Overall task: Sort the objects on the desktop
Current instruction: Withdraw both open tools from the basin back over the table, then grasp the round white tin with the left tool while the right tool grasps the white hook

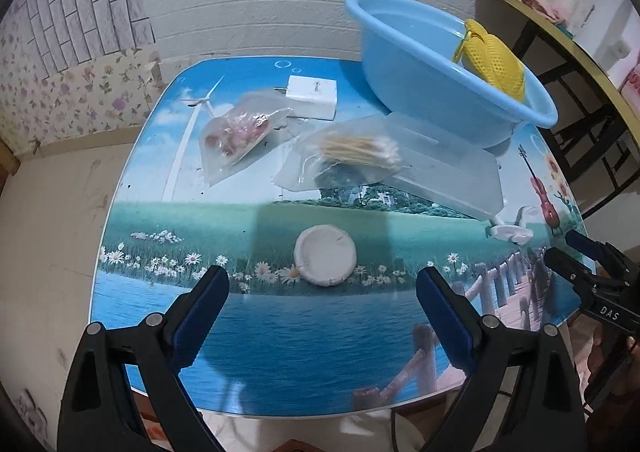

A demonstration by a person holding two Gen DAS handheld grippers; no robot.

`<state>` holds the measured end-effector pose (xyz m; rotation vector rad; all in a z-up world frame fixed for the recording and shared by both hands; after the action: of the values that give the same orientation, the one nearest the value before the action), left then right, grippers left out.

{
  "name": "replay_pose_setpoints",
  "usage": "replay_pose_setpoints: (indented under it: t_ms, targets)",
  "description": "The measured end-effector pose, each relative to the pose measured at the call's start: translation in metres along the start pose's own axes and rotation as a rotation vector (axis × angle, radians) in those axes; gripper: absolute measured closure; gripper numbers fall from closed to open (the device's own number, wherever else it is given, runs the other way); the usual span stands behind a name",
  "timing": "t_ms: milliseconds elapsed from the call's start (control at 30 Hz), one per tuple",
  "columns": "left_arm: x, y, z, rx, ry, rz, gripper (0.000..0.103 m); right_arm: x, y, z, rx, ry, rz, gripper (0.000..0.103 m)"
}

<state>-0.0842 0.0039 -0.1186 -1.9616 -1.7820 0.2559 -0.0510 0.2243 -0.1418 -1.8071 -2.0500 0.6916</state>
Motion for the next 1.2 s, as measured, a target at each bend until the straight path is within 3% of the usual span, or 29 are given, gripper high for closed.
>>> replay_pose_setpoints:
  t_ms: [400,633,800,967,1100,1200]
  targets:
    - [0.004,0.016,0.022,-0.028,-0.02,0.017,0.008,-0.021,-0.003,-0.001,-0.003,-0.056,0.017,0.02]
    - [0.005,0.013,0.023,-0.001,-0.022,0.023,0.008,-0.034,-0.008,0.009,-0.022,-0.046,0.006,0.02]
    - [0.012,0.017,0.027,0.018,-0.091,0.068,0.007,-0.039,-0.011,0.018,-0.036,-0.056,0.016,0.02]
    - [0.016,0.016,0.026,0.04,-0.065,0.062,0.009,-0.048,-0.013,0.025,-0.037,-0.05,-0.003,0.02]
    - [0.016,0.011,0.02,0.071,-0.08,0.091,0.055,-0.053,-0.015,0.029,-0.033,-0.038,-0.017,0.02]
    - [0.012,0.009,0.019,0.072,-0.074,0.078,0.065,-0.057,-0.018,0.032,-0.028,-0.028,-0.029,0.02]
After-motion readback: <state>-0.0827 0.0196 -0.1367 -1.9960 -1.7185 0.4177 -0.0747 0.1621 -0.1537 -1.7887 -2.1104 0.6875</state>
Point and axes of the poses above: each gripper's, at about its wrist camera, not at the fingertips, and z roughly the way its jaws point, x to its right, y to its underside, the point moved 8 cm from there along z, roughly the way its jaws point, and after that the axes turned 3 degrees about y, right-handed, at the moved point
